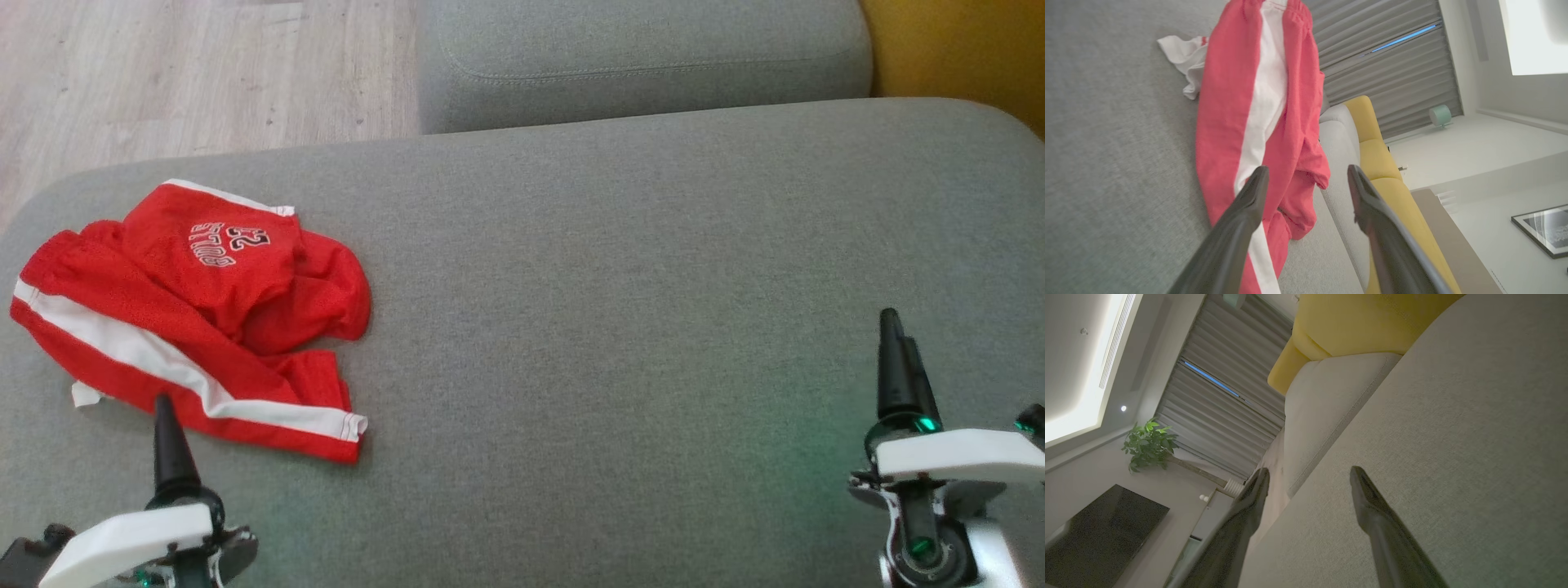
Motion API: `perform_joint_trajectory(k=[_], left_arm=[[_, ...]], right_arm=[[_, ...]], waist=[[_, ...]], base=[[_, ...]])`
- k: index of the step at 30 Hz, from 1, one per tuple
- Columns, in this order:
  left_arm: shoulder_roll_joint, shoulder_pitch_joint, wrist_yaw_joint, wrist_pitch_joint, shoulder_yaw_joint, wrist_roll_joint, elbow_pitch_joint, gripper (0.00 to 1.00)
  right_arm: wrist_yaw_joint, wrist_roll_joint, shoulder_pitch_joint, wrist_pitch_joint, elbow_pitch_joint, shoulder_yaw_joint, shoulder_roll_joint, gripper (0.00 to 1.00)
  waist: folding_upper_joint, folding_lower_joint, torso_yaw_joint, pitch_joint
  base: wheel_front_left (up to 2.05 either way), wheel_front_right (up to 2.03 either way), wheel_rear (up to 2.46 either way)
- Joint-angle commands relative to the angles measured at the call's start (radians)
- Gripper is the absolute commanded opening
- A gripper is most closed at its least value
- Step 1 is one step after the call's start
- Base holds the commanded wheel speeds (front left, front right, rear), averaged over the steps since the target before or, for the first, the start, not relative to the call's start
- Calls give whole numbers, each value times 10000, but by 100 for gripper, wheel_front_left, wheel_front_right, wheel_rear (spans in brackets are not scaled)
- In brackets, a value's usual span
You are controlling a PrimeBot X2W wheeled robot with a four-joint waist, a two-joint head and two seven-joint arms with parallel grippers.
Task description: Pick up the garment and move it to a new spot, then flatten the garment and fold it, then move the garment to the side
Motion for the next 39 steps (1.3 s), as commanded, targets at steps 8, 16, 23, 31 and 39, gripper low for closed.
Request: perform_joint_trajectory(k=[8, 16, 23, 31, 39], left_arm=[[88, -419, 61, -290, -280, 1743, -850, 100], [93, -319, 204, -496, -831, 3069, -1009, 100], [98, -314, 201, -701, -1239, 4558, -1081, 100], [104, -330, 348, -936, -1646, 6093, -1174, 100], [110, -338, 474, -1171, -1936, 7376, -1336, 100]], right_arm=[[27, -1866, -474, -351, -648, 421, -56, 100], [30, -3079, -419, -557, -854, 558, -60, 100], [32, -4200, -327, -763, -973, 722, -64, 100], [35, -5375, -288, -999, -1004, 968, -69, 100], [37, -6571, -300, -1235, -1100, 1174, -74, 100]], waist=[[0, 0, -24, 46], [0, 0, -44, 49], [0, 0, -56, 88], [0, 0, -84, 159], [0, 0, -148, 217]], base=[[0, 0, 0], [0, 0, 0], [0, 0, 0], [0, 0, 0], [0, 0, 0]])
